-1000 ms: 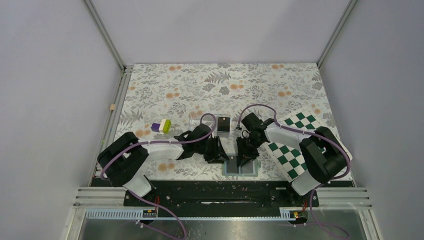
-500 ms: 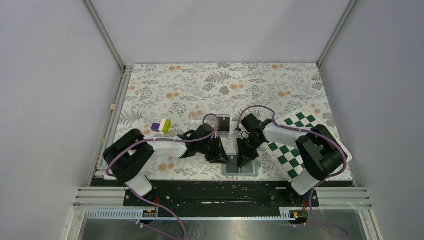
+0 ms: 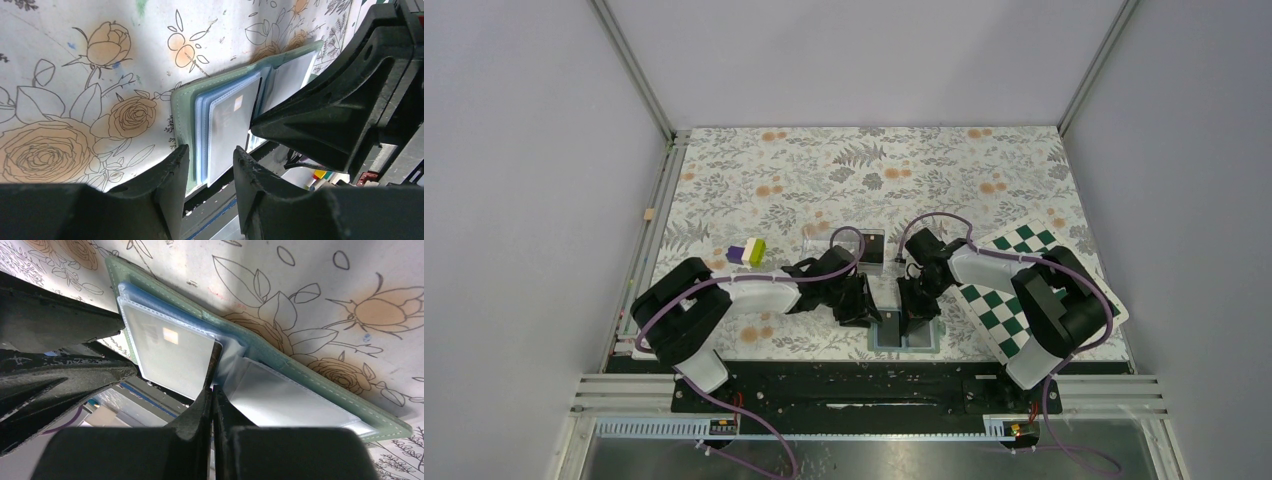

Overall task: Put the credit cards into the card holder
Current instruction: Insert the credit card into the card holder.

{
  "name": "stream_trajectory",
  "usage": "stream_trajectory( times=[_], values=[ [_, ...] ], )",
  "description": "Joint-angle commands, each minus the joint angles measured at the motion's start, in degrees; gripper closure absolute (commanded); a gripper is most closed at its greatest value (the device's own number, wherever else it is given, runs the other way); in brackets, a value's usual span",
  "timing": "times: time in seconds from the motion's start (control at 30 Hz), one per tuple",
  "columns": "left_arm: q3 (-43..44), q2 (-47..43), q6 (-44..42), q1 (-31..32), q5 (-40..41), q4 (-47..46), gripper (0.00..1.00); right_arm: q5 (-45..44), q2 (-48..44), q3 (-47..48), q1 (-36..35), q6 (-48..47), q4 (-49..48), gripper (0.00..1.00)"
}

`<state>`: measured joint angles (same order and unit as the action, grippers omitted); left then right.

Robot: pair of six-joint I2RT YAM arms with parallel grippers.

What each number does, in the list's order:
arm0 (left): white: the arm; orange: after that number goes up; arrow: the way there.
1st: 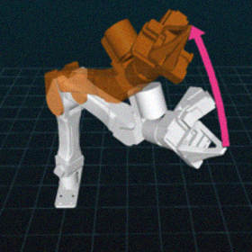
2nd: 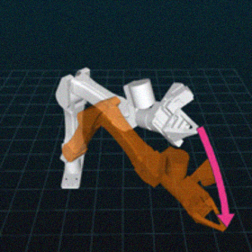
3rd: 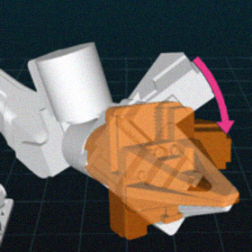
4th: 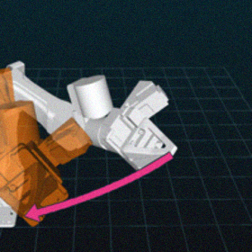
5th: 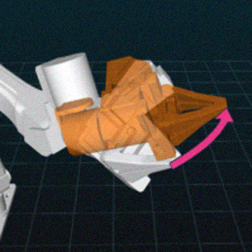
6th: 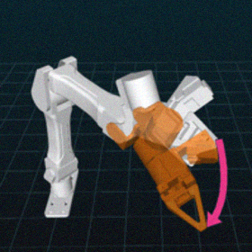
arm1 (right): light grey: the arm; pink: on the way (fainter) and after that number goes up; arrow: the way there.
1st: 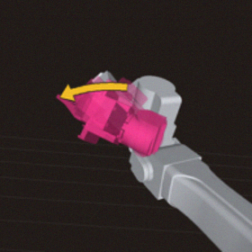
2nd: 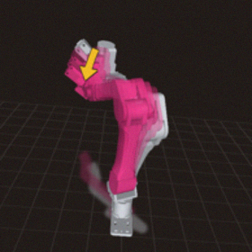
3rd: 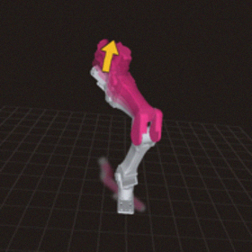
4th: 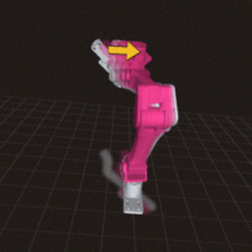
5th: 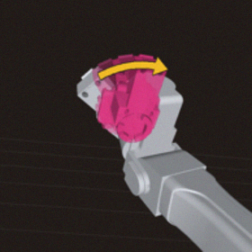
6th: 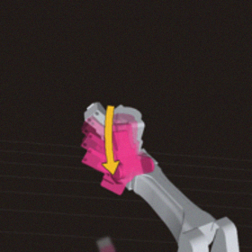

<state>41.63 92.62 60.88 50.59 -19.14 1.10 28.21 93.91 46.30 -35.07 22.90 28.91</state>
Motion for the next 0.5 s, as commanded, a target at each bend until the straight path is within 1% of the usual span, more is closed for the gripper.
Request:
stream_trajectory(
  times=[0.0,0.17,0.23,0.3,0.37,0.47],
  values=[
    [2.15,0.82,-1.20,0.46,0.47,-0.46,0.65,0.48,0.78,-0.42,-0.39,-0.31,-0.32,0.97],
    [3.14,1.78,-0.98,1.23,-0.47,-0.84,0.79,0.64,0.77,-0.35,-0.44,-0.31,-0.21,0.98],
    [3.28,1.15,-0.98,1.38,-0.17,-0.88,0.85,0.83,0.80,-0.21,-0.43,-0.26,-0.19,0.98],
    [3.28,0.26,-0.94,1.42,0.28,-0.84,0.89,0.86,0.84,-0.09,-0.44,-0.22,-0.25,0.98],
    [3.43,-0.50,-0.96,1.52,0.55,-0.84,0.92,0.89,0.84,0.05,-0.51,-0.22,-0.17,0.99],
    [4.33,-1.27,-1.77,1.68,1.25,1.05,0.91,1.02,0.91,0.20,-0.46,-0.22,-0.07,0.99]
  ],
)
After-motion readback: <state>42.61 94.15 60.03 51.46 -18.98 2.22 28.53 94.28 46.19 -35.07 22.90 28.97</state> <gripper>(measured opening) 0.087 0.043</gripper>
